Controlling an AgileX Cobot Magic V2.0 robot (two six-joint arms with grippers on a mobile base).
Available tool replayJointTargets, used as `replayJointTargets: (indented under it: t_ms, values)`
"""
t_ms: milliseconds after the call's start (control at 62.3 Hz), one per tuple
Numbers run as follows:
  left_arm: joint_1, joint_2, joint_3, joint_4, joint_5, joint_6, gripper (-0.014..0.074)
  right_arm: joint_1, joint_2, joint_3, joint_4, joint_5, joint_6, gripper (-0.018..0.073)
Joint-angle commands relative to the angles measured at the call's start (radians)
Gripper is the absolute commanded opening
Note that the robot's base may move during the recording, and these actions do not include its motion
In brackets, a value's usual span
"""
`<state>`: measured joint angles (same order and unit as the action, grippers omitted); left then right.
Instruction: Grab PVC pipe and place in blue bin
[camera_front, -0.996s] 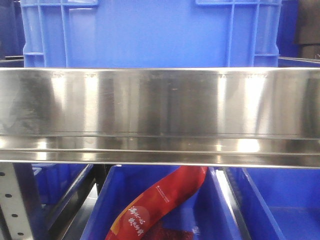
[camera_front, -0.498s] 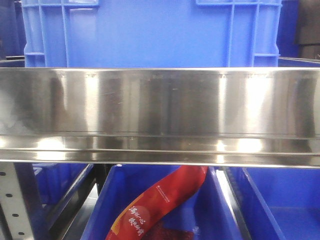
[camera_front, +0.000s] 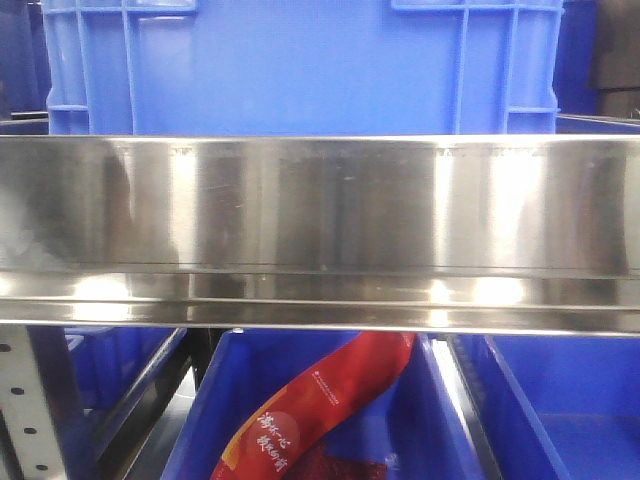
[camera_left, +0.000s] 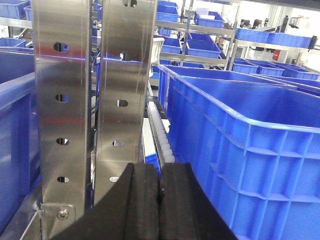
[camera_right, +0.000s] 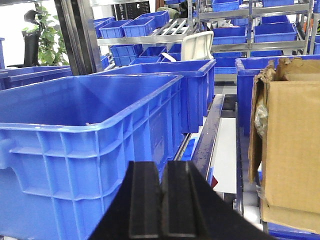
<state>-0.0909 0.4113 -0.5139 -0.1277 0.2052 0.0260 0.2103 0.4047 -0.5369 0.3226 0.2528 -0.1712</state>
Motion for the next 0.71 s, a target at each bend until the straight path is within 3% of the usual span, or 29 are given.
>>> replayJointTargets:
  t_ms: [0,530,642,691]
  values:
    - [0.003,-0.005,0.001,0.002,-0.011,0.0,-0.0111,-0.006,-0.006,0.004,0.002,-0.026,-0.003,-0.0169]
    - [0.003,-0.005,0.001,0.002,-0.011,0.0,-0.0111,-0.006,-0.007,0.012,0.004,-0.085,-0.003,-0.0169]
    - [0.003,-0.005,0.001,0.002,-0.013,0.0,-0.0111,-0.008,-0.034,0.11,-0.142,-0.23,-0.003,-0.0169]
    - [0.003,-0.005,0.001,0.002,-0.013,0.0,-0.0111,-0.008,-0.055,0.168,-0.159,-0.311,-0.003,-0.0169]
